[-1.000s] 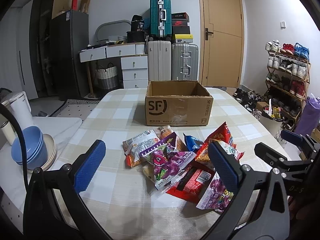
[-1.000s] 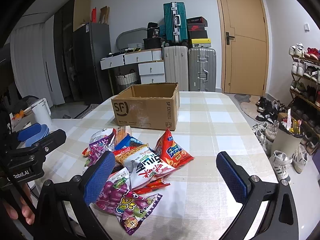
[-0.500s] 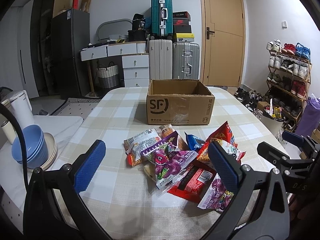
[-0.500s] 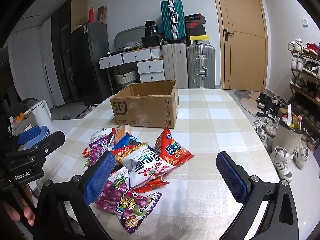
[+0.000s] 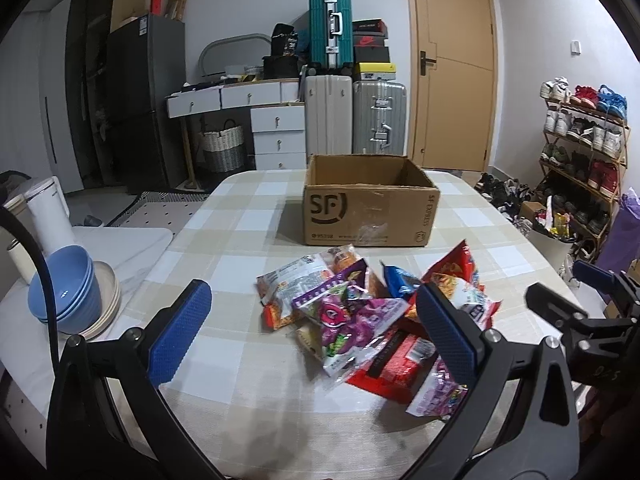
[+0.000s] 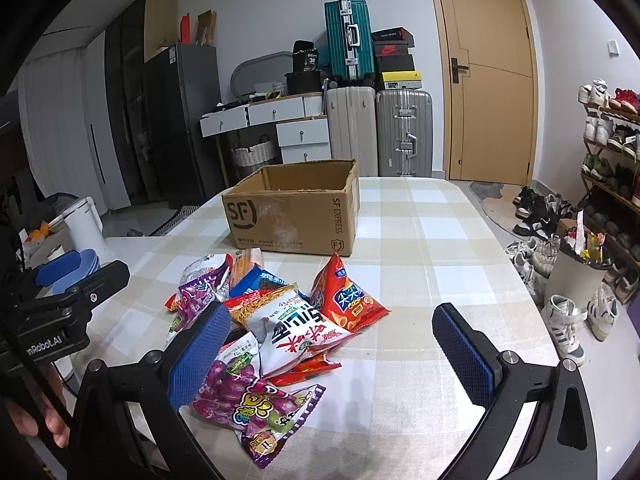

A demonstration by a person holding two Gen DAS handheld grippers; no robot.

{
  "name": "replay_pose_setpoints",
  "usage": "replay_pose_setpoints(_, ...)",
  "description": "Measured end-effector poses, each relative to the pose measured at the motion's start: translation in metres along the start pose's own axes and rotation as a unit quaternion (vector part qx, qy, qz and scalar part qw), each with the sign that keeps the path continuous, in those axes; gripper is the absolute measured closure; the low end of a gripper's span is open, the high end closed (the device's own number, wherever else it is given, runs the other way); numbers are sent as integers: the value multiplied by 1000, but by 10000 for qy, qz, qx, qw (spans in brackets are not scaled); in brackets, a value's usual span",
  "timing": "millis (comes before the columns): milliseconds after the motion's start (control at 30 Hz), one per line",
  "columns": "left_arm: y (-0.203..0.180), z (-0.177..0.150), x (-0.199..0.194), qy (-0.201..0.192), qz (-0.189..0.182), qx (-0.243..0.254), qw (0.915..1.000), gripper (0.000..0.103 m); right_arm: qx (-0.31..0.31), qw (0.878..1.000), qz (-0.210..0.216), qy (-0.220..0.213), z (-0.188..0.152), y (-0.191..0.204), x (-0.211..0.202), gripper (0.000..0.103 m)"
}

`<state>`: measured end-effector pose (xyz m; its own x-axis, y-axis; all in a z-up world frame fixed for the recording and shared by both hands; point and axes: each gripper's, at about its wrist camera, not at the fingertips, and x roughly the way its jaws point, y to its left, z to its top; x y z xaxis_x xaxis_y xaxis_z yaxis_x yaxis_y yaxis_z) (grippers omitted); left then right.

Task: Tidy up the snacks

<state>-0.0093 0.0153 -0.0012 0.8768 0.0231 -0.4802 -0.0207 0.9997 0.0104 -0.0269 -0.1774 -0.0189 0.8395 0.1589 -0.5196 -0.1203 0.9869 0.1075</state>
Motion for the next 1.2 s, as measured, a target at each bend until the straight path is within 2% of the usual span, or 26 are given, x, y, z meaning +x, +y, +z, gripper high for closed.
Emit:
replay_pose_setpoints(200, 20, -3, 16, 347, -143, -389, 9985, 1, 57, 9996, 166, 216, -1, -2, 5, 0)
replay_pose_setpoints(333, 25, -5, 22, 457, -262, -457, 9976, 1, 57, 9975, 526, 478, -6, 0, 13, 0)
replay_pose_setpoints(433, 24, -6, 24, 464, -218, -445, 9977, 1, -360, 9917, 836, 909, -16, 17, 27, 0)
replay_pose_setpoints(567, 30, -8, 30, 538, -229, -594, 9965, 1, -1140, 9842, 405, 1290, -31, 44, 45, 0)
replay_pose_setpoints(667, 37, -8, 33, 612, -313, -748, 9948, 1, -1066, 9791, 719, 1577, -37, 50, 60, 1)
replay_pose_setpoints(767, 41, -9, 35, 633, -328, -831, 9940, 1, -1203, 9757, 797, 1646, -40, 60, 67, 3)
replay_pose_setpoints(833, 42, -9, 37, 677, -365, -859, 9933, 1, -1341, 9732, 820, 1679, -43, 67, 72, 12)
replay_pose_setpoints(867, 42, -9, 38, 704, -368, -868, 9930, 1, -1380, 9713, 854, 1738, -44, 70, 75, 20)
replay_pose_setpoints(933, 42, -11, 39, 769, -372, -859, 9926, 1, -1310, 9676, 1055, 1884, -47, 71, 83, 31)
replay_pose_setpoints(967, 41, -13, 41, 823, -372, -840, 9924, 1, -1283, 9669, 1135, 1892, -48, 71, 84, 44)
replay_pose_setpoints(1067, 37, -17, 49, 1000, -382, -737, 9915, 1, -1294, 9658, 1190, 1904, -51, 73, 84, 46)
replay_pose_setpoints(1200, 37, -23, 58, 1234, -469, -828, 9878, 1, -1297, 9655, 1285, 1855, -51, 72, 77, 54)
